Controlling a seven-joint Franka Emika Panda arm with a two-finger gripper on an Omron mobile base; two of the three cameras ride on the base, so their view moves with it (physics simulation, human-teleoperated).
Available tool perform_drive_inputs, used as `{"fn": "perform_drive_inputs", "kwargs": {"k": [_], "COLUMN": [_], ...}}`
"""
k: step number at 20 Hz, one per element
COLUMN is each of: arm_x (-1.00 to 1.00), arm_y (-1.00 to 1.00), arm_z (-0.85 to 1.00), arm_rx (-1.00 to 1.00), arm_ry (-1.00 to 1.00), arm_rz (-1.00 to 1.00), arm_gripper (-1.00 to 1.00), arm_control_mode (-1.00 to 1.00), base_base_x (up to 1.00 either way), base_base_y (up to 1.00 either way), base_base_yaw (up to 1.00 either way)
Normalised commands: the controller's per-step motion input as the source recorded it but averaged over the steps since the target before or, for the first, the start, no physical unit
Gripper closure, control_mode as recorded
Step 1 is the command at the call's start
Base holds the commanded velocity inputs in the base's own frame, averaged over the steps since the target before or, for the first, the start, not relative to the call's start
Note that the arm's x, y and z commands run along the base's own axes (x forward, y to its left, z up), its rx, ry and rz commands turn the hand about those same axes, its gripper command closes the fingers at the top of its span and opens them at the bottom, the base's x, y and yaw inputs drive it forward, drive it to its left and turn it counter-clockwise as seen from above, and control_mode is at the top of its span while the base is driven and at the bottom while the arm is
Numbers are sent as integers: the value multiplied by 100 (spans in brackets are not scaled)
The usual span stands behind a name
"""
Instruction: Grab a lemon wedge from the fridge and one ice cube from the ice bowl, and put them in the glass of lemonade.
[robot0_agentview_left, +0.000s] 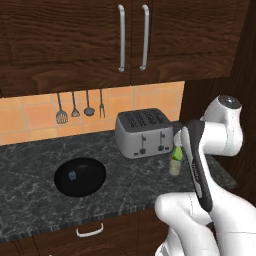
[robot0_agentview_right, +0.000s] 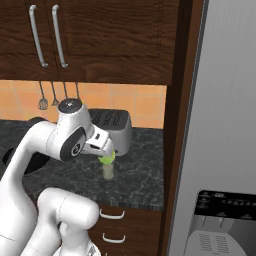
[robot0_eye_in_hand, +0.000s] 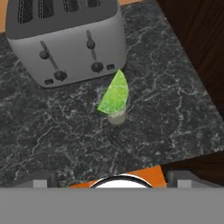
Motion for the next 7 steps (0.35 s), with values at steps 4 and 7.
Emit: {"fn": "perform_drive_inputs", "kwargs": {"k": [4, 7], "arm_x": [-90, -96], "arm_y": [4, 5], "arm_z": [15, 0], "arm_rx": [-1, 0], "arm_ry": [6, 0], "arm_rz": [0, 0], "arm_gripper": [-100, -100], "arm_control_mode": [-100, -100], "base_base_x": [0, 0], "base_base_y": [0, 0], "base_base_yaw": [0, 0]}}
